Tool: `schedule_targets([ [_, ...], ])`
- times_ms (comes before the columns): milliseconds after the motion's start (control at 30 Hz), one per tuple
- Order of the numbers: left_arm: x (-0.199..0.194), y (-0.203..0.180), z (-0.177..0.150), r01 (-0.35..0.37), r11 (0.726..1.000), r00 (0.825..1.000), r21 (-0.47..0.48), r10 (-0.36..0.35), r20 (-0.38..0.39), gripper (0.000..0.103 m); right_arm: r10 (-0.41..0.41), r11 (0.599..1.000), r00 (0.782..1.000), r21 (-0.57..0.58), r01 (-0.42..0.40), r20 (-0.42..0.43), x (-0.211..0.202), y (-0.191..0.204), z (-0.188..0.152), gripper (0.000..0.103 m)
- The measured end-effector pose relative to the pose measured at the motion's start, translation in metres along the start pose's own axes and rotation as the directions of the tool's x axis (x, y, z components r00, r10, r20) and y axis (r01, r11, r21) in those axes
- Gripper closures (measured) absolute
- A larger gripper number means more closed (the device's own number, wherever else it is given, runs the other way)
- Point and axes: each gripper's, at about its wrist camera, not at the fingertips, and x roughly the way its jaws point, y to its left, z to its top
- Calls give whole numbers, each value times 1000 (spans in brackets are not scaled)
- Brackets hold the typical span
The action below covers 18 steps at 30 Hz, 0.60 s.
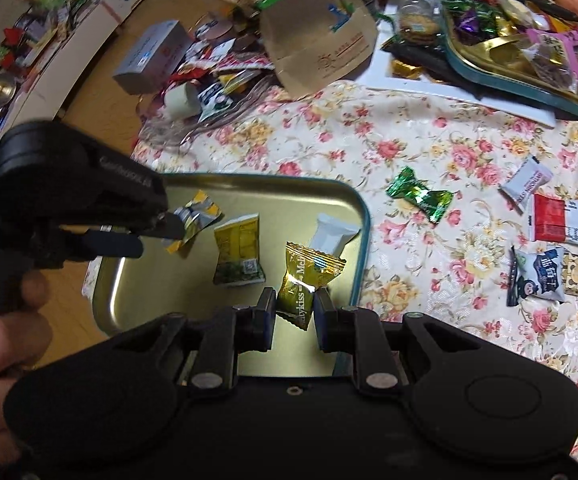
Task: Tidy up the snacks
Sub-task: 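Lower the gold candy into the tray and open the right tool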
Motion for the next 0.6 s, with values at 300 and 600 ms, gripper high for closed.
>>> schedule_targets([
  [300, 3, 0, 0, 22, 1000, 999, -19, -23, -30, 58, 62, 995, 992, -74, -70, -109, 6, 12, -7, 75],
  [600, 6, -21, -6, 51, 998, 997, 43, -48, -64, 58, 100, 994, 971, 60, -88, -217, 14, -11, -3, 61],
])
